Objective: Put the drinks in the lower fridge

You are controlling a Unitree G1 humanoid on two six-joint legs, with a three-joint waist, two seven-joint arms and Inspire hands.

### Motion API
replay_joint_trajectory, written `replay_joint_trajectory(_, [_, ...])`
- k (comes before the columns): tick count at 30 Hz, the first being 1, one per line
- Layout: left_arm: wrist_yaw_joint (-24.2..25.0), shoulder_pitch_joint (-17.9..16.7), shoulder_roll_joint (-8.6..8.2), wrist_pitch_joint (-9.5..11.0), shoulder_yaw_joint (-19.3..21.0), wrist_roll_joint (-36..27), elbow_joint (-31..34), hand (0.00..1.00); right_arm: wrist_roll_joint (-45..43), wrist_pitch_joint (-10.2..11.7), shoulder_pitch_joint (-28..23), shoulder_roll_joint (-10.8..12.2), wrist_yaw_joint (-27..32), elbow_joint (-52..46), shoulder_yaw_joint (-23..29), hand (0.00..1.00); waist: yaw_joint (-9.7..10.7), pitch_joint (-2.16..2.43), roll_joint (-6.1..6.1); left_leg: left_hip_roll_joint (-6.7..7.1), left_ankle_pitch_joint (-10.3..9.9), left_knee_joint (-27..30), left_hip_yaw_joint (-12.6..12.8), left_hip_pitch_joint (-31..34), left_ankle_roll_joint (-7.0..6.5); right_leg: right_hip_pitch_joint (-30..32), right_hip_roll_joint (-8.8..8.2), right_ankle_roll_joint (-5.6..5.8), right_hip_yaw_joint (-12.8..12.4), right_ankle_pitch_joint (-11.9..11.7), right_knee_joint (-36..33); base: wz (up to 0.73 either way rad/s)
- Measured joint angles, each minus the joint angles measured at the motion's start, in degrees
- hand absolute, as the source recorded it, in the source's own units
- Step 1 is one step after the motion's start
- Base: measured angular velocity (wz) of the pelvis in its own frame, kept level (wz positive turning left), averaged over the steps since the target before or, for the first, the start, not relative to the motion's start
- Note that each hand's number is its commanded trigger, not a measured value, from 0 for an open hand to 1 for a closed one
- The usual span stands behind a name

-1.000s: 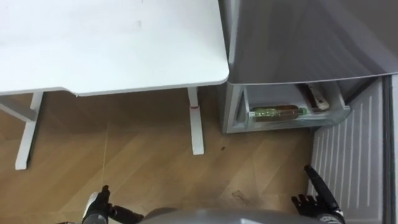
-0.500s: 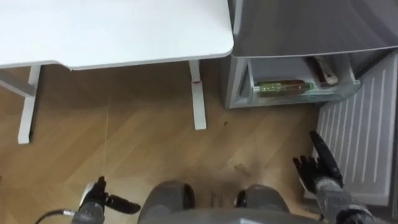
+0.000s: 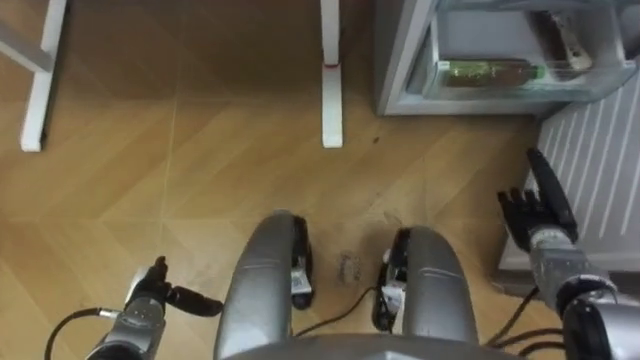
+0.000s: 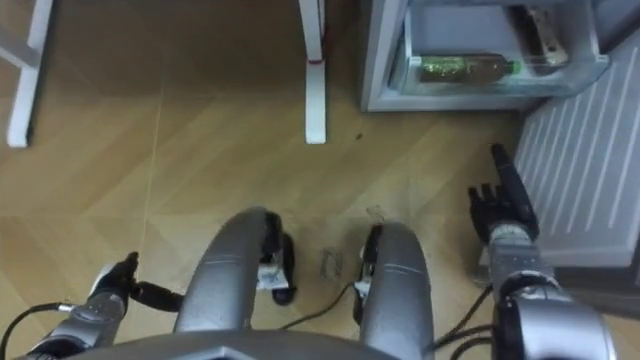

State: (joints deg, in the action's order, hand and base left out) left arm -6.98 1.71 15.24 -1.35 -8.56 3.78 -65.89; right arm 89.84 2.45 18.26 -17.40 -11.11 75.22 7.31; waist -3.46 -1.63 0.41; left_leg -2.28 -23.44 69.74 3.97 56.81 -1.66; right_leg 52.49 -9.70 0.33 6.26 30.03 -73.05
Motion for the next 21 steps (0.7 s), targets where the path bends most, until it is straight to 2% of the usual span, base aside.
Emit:
replay_joint_trajectory(3, [0.36,0.03,1.01,0.02,-2.60,-3.18,-0.05,0.00,0.79,-0.02,3.34,-1.47,0.03,0.00,-1.49,0.00,-0.49,-0.07,-0.17,0.27,-0.05,3.58,-0.90,5.04,-0.06,4.66,-0.29,-0.41,0.22,0.35,-3.56,0.05])
replay_joint_trajectory(5, [0.99,0.35,1.31,0.08,-3.00,-4.46,0.17,0.00,1.11,-0.05,5.35,-2.64,0.03,-0.27,-1.56,0.00,-0.71,-0.09,-0.48,1.74,-0.08,5.11,-1.62,8.27,-0.12,7.70,-1.20,-0.53,0.04,0.58,-5.54,0.14])
replay_joint_trajectory(7, [1.22,0.40,1.31,0.03,-3.16,-4.40,0.18,0.00,1.17,-0.03,7.68,-5.10,0.04,-0.47,-1.59,0.00,-1.58,-0.29,-0.86,3.03,-0.09,6.43,-1.92,11.35,-0.17,10.88,-1.86,-0.42,-0.63,0.66,-7.61,0.17])
replay_joint_trajectory(11, [1.24,0.00,1.89,-0.04,-3.59,-5.70,0.62,0.00,2.47,0.05,10.53,-8.07,0.68,-1.18,-2.39,0.00,-3.32,-0.52,-1.59,3.33,-0.10,8.10,-1.62,14.11,-0.19,13.90,-2.08,-0.32,-1.37,1.08,-9.78,0.06])
replay_joint_trajectory(12, [1.24,0.04,2.18,-0.03,-3.72,-7.22,0.58,0.00,2.62,0.04,10.97,-8.61,1.05,-2.43,-3.47,0.00,-3.55,-0.58,-1.91,3.87,-0.05,8.06,-1.82,14.83,-0.10,14.37,-2.42,-0.32,-1.18,1.16,-9.93,0.17])
replay_joint_trajectory(16, [1.26,0.02,4.18,-0.37,-5.90,-10.67,0.51,0.00,3.56,-0.04,13.10,-9.00,1.72,-6.13,-5.27,0.00,-4.02,-0.68,-4.17,4.43,0.14,8.23,-1.92,16.82,0.15,16.34,-2.93,-0.72,-0.79,1.90,-10.85,0.13])
replay_joint_trajectory(21, [1.47,-0.19,4.30,-0.54,-7.36,-11.17,0.78,0.00,3.58,-0.03,14.84,-9.39,1.77,-6.79,-6.14,0.00,-3.78,-0.79,-4.68,5.83,0.64,8.13,-3.10,18.20,0.26,16.59,-4.13,-0.72,0.81,3.50,-11.07,0.19])
